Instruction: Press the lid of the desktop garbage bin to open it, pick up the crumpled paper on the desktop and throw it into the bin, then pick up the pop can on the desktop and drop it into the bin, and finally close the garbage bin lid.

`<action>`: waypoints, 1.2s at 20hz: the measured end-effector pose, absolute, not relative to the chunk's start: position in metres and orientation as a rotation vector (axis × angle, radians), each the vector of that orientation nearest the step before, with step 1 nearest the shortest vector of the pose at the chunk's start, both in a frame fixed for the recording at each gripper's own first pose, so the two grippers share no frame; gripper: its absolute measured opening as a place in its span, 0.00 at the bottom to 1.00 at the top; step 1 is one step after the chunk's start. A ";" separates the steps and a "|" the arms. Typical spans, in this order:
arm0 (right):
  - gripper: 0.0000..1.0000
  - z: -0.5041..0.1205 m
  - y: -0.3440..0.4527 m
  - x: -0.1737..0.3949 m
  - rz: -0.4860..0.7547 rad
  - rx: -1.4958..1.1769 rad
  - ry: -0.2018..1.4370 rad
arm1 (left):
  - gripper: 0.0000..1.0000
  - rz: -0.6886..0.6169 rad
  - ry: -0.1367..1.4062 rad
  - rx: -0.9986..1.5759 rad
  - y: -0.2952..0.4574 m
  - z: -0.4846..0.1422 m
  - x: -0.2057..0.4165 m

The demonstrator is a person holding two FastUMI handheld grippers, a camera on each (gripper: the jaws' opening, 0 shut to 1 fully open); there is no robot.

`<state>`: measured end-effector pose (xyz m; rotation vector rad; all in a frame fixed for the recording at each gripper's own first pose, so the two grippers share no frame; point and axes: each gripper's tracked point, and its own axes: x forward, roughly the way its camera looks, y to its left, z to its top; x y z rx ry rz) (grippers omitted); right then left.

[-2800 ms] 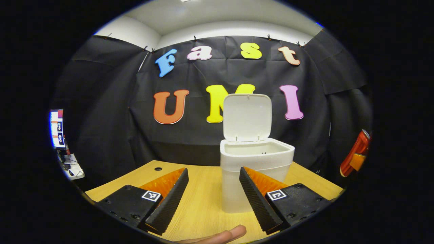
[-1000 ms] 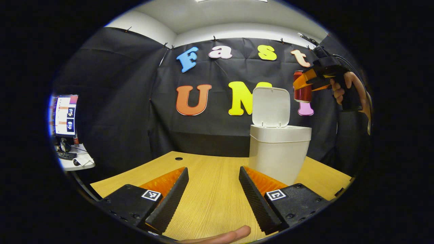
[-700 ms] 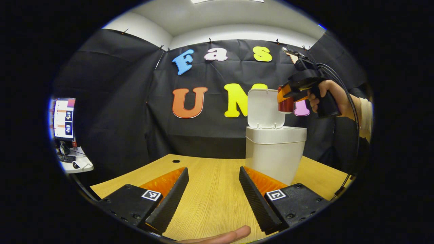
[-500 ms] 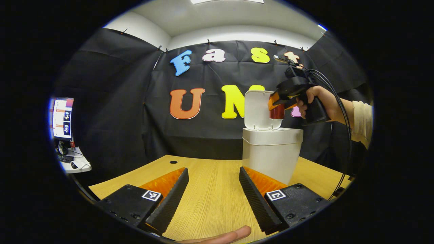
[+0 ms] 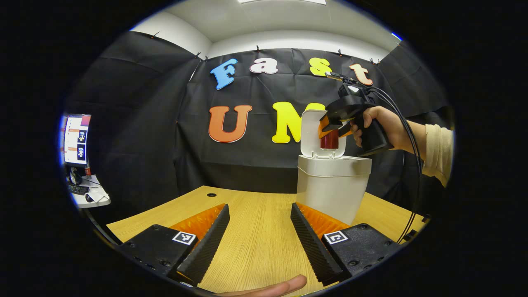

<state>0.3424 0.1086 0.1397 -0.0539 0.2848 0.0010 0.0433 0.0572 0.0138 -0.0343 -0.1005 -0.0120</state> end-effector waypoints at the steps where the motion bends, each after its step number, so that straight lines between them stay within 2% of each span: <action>1: 0.77 0.141 0.111 0.340 0.010 -0.052 0.286 | 0.96 -0.002 -0.096 -0.036 0.062 0.013 0.044; 9: 0.79 0.155 0.103 0.327 0.003 -0.059 0.271 | 0.97 0.040 -0.098 -0.028 0.078 0.015 0.038; 12: 0.83 0.162 0.103 0.322 0.012 -0.047 0.258 | 0.97 0.036 -0.090 -0.035 0.080 0.012 0.039; 13: 0.80 0.166 0.101 0.321 0.011 -0.043 0.251 | 0.97 0.034 -0.085 -0.040 0.079 0.011 0.039; 17: 0.80 0.195 0.096 0.318 0.008 -0.015 0.206 | 0.96 0.057 -0.098 0.002 0.082 0.015 0.037; 23: 0.81 0.232 0.091 0.323 -0.015 -0.018 0.156 | 0.97 0.025 -0.106 0.036 0.068 0.015 0.042; 24: 0.83 0.238 0.093 0.322 -0.014 -0.021 0.147 | 0.97 0.020 -0.109 0.041 0.066 0.014 0.043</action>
